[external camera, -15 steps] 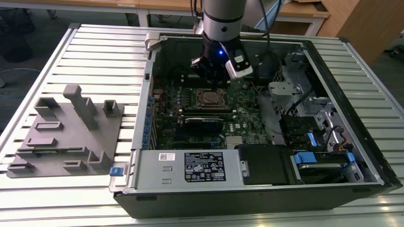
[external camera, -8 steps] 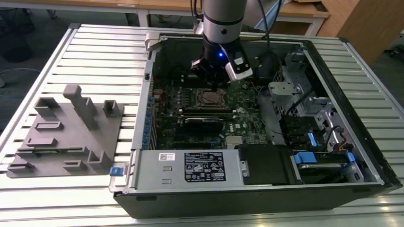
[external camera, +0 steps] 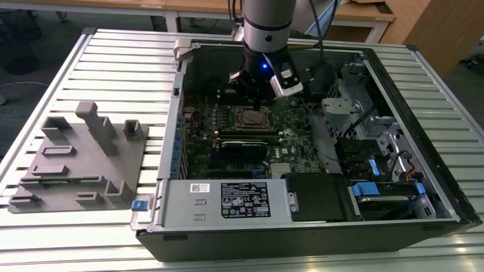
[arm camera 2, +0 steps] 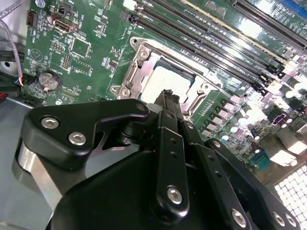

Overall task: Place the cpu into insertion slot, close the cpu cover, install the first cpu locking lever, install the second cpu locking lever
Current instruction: 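Install the second cpu locking lever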

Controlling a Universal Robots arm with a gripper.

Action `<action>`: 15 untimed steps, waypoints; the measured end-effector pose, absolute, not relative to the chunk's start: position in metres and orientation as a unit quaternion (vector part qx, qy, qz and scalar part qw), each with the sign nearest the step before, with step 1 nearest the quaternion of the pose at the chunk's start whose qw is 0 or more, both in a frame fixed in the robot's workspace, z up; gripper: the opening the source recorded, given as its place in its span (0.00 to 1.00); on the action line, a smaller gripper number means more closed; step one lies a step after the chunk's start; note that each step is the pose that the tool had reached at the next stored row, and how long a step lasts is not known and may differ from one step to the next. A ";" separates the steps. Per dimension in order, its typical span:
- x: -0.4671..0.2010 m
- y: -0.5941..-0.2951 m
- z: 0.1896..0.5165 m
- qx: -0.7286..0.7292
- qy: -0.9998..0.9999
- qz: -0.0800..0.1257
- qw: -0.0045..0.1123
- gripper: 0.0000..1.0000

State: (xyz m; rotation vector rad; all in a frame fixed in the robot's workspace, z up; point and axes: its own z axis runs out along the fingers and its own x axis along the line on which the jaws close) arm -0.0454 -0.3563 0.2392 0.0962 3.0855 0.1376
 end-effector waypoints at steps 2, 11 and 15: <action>-0.045 -0.357 0.239 0.031 0.998 0.045 0.026 0.11; -0.045 -0.358 0.239 0.031 0.998 0.045 0.026 0.11; -0.045 -0.359 0.239 0.031 0.998 0.045 0.026 0.11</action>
